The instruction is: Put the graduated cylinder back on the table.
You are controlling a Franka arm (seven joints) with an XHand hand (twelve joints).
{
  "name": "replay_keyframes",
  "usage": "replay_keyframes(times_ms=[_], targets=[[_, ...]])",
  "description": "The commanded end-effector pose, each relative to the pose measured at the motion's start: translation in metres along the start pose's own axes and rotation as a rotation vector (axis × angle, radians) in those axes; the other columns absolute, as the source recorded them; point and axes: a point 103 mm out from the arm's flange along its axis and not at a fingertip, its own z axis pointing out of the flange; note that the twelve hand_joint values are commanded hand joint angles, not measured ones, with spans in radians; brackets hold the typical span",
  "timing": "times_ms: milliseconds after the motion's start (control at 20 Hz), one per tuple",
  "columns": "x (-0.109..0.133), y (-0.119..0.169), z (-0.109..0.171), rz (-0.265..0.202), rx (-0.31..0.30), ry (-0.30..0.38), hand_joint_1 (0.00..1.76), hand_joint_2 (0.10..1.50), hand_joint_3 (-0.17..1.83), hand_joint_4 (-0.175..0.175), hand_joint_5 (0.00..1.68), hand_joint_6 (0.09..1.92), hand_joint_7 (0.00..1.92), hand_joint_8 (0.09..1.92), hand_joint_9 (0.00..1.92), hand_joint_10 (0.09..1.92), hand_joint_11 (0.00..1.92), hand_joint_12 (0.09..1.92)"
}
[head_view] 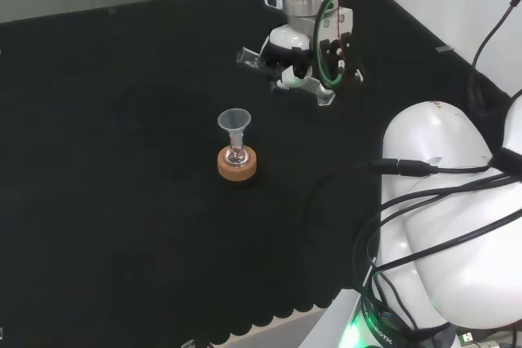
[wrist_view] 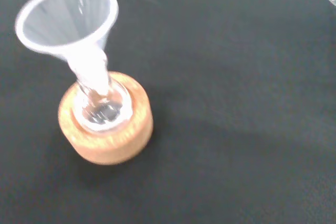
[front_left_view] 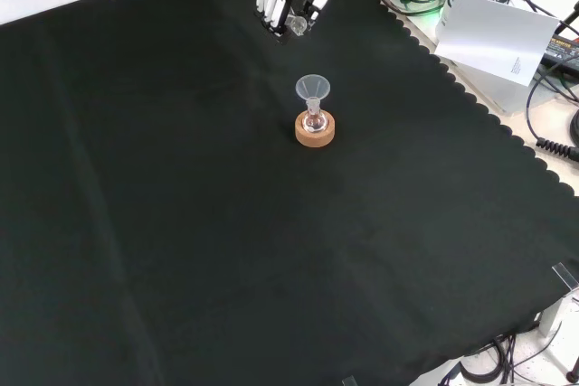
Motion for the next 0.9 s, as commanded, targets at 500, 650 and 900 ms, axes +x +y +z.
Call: replay_keyframes(times_ms=[500, 650, 900], targets=[[-0.02, 0.048, 0.009, -0.058, -0.15, 0.333, 1.34, 1.18, -0.01, 0.003, 0.94, 0.91, 0.85, 1.24, 1.15, 0.49, 1.0, 0.87], [-0.023, 0.062, 0.014, -0.109, -0.173, 0.382, 1.34, 1.18, 0.0, 0.002, 0.94, 0.91, 0.85, 1.25, 1.15, 0.49, 1.0, 0.87], [-0.025, 0.089, 0.03, -0.169, -0.168, 0.452, 1.34, 1.18, 0.0, 0.001, 0.94, 0.92, 0.85, 1.25, 1.15, 0.49, 1.0, 0.87]])
